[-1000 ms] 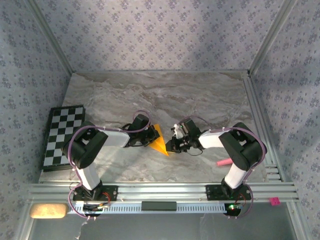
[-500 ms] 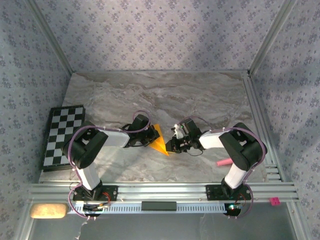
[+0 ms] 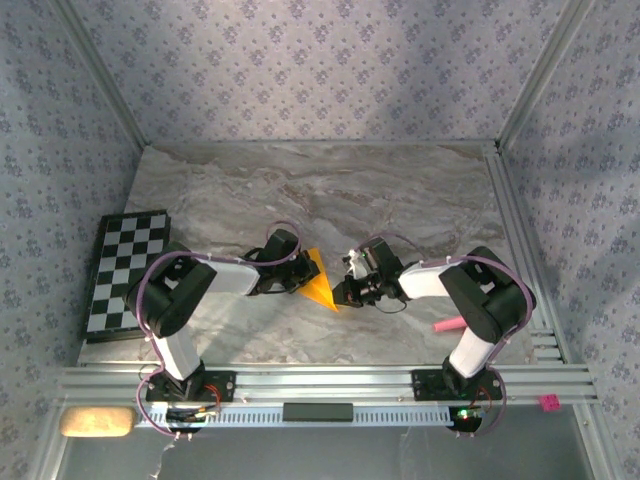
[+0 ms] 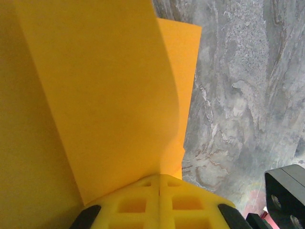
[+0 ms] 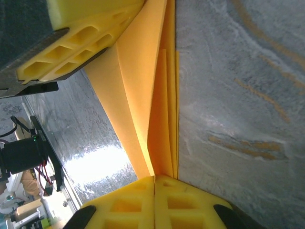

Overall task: Fold a paper plane with a square sheet of paper (pick it up from the middle)
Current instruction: Fourth fold the wing at the center of the table.

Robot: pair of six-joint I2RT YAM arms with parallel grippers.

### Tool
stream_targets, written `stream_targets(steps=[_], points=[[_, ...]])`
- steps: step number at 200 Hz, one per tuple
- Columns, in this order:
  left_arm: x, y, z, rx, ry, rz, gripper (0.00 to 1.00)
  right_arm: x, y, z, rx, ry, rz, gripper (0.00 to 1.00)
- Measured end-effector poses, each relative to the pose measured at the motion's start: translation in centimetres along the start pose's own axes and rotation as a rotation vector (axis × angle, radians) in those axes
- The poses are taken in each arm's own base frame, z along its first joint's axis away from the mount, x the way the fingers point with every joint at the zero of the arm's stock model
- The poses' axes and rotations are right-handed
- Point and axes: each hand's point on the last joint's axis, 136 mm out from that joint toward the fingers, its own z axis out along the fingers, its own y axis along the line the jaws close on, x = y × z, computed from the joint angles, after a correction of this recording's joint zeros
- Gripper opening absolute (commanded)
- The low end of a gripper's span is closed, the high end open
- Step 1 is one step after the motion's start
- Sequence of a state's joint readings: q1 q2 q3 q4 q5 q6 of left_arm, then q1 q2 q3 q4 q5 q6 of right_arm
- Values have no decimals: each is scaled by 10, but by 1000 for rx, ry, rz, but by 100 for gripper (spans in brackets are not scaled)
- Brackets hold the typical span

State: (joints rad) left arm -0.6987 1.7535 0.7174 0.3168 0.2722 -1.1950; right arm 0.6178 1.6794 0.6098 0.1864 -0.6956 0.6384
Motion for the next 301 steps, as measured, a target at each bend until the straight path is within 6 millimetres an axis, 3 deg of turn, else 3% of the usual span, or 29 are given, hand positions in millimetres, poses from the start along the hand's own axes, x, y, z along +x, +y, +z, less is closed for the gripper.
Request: stream_targets(steps=[56,97,117,166,212,264,301], points=[[2,-1,1,3,6,3,6,8,-3,-4,26,19,-4,11],[2,-1,1,3,7,3,7,11,-5,-5,38,29,-16,0],[2,-1,1,5,6,2,7,11,-5,-5,40,31,-20,6],[2,-1,1,6,6,2,6,13,-5,-6,52,39,-18,10],[2,-1,1,8,5,2,7,16,-7,-8,65,54,-22,1],[3,-1,1,10,5,3,6,17,-8,-8,80,64,-20,9],[4,-1,1,13,10,4,6,18,-8,-8,92,69,-25,7]])
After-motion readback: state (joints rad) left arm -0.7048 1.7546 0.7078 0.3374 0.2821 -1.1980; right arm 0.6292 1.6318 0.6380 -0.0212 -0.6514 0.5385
